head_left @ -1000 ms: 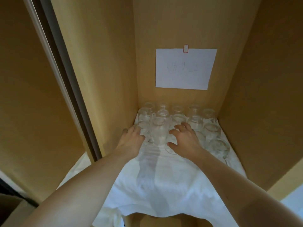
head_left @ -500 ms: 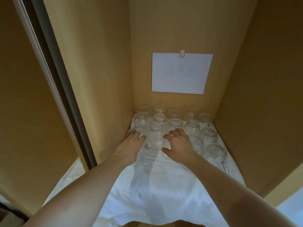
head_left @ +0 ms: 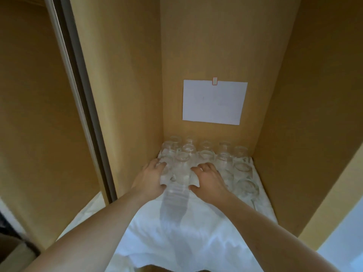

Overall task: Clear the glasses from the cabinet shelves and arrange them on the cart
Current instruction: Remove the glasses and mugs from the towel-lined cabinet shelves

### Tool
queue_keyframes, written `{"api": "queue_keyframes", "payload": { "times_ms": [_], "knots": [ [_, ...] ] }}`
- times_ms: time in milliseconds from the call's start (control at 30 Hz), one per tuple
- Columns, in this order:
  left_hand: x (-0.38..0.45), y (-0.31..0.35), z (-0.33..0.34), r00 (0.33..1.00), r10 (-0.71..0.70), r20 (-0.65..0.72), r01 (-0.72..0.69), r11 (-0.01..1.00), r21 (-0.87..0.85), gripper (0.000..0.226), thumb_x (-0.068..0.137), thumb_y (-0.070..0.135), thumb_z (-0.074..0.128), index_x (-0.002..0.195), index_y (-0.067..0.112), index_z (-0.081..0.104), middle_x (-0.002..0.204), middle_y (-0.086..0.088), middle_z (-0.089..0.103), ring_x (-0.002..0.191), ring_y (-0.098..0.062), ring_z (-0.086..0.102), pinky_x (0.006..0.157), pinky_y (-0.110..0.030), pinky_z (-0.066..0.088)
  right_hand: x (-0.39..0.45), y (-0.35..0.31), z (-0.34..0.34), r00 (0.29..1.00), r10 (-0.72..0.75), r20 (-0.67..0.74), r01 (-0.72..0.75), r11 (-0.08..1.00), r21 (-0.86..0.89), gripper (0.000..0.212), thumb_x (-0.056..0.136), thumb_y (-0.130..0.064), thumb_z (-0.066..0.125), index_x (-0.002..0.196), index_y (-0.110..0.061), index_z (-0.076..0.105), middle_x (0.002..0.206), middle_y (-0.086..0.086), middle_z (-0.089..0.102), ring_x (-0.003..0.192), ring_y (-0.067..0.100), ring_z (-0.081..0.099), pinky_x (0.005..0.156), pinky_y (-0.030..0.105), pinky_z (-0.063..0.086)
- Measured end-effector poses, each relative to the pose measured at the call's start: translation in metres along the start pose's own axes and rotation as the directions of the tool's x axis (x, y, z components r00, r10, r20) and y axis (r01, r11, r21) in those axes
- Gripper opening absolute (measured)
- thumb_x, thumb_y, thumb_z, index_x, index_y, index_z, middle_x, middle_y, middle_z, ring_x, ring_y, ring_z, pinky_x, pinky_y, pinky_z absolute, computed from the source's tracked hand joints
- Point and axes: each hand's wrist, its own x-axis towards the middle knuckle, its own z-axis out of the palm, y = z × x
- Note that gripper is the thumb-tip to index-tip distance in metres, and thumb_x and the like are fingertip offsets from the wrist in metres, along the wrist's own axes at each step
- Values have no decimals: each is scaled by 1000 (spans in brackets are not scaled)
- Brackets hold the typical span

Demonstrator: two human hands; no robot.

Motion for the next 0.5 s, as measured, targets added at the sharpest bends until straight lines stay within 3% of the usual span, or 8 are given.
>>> {"api": "queue_keyframes", "payload": {
  "times_ms": [267,500],
  "knots": [
    [-97,-14,-15,968,-150,-200,125,983,-132,65,85,39,75,142,19,50,142,-1,49,130,-24,46,105,-35,42,-15,-45,21,980,-188,62,183,980,78,71,94,-49,61,154,-24,34,152,2,41,144,25,26,116,38,31],
    [-184,-53,-33,926,-331,-180,328,944,-44,65,86,38,74,144,23,49,146,2,46,131,-23,44,106,-34,39,-35,-129,57,929,-354,105,324,918,227,78,93,-48,63,157,-24,26,161,4,28,147,26,23,119,37,29]
  ]
}}
